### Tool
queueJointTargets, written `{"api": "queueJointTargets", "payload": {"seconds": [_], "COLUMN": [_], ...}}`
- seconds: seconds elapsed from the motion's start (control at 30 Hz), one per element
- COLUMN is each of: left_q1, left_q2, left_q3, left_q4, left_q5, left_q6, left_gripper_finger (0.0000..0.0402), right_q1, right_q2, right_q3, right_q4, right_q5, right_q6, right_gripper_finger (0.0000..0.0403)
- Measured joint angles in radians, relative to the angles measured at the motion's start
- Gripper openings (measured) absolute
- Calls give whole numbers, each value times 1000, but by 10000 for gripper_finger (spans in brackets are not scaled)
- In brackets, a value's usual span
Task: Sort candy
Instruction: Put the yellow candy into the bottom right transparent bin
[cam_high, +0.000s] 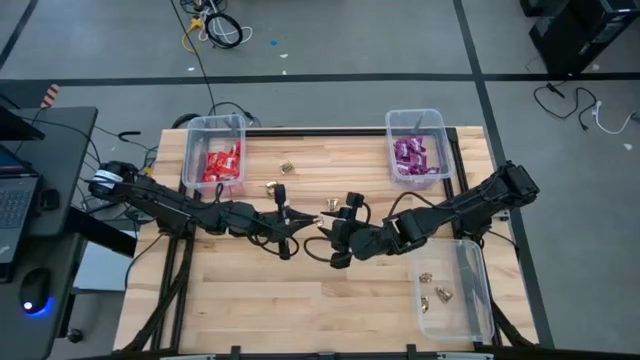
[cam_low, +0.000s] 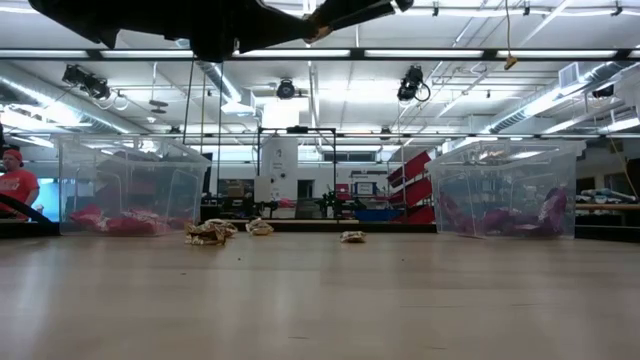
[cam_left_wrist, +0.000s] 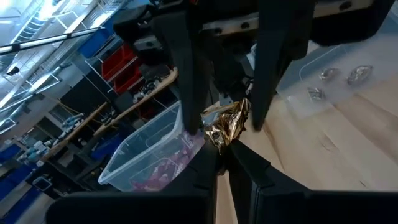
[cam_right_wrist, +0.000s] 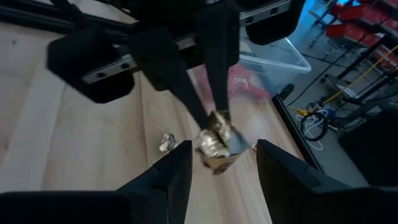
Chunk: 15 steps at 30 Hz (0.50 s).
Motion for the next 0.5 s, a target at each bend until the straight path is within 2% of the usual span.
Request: {"api": "queueJointTargets", "payload": {"seconds": [0.3,0.5], "left_q1": [0,0], "left_q2": [0,0], "left_q3": [0,0], "left_q4": [2,2], "left_q5": [-2,-2], "left_q6": [-2,-2], "left_gripper_finger": [29,32], "right_q1": [-32,-31], "right_q2": [0,0], "right_q3": [0,0], "right_q4": [26,27], "right_q5": [-56,-58], "right_q6": [-25,-25], "right_gripper_finger": [160,135]}}
